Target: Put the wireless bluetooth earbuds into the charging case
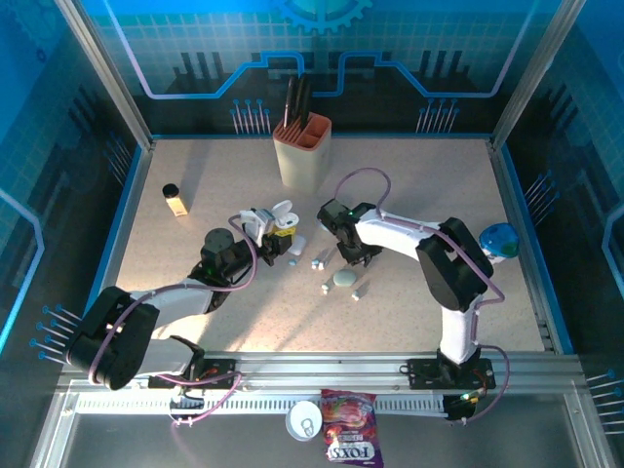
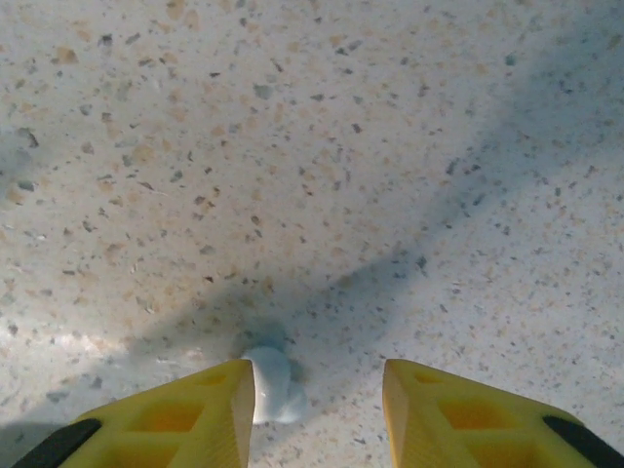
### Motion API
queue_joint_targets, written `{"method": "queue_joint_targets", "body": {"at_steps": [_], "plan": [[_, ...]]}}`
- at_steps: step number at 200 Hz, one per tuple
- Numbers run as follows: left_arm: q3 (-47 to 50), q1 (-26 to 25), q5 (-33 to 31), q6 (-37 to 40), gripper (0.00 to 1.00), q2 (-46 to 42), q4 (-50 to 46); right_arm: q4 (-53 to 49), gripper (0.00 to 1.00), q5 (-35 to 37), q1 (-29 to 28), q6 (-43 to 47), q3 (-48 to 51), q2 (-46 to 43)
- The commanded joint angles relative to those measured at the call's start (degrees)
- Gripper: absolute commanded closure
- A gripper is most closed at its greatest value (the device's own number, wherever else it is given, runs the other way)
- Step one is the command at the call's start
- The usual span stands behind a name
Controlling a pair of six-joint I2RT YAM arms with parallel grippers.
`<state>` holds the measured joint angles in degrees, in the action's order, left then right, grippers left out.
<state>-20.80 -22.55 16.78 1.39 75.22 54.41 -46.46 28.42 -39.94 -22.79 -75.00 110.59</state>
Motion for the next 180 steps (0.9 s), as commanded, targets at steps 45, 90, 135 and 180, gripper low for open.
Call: {"method": "queue_joint_targets", "body": {"at_steps": [45,90,135,180], "plan": [[-0.3,0.6,0.98,-0.77,0.77,-0.76,0.89,-3.41,0.66,3.88,-2.52,-2.24,-3.02,5.11],[-0.03,0.53,1.29,-1.35,0.77,-0.77,1.07,-4.88,0.7,5.63,-2.42,-1.99,-3.05,6.12],[-0.31,0.57,1.77,-1.48,0.77,-0.12,1.48,-6.03,0.76,5.24,-1.67,-2.73,-2.52,5.14],[-0.49,0.57,2.33,-1.39,0.78,0.45,2.04,-2.92,0.78,0.46,-0.02,-1.38,0.03,-0.45]]}}
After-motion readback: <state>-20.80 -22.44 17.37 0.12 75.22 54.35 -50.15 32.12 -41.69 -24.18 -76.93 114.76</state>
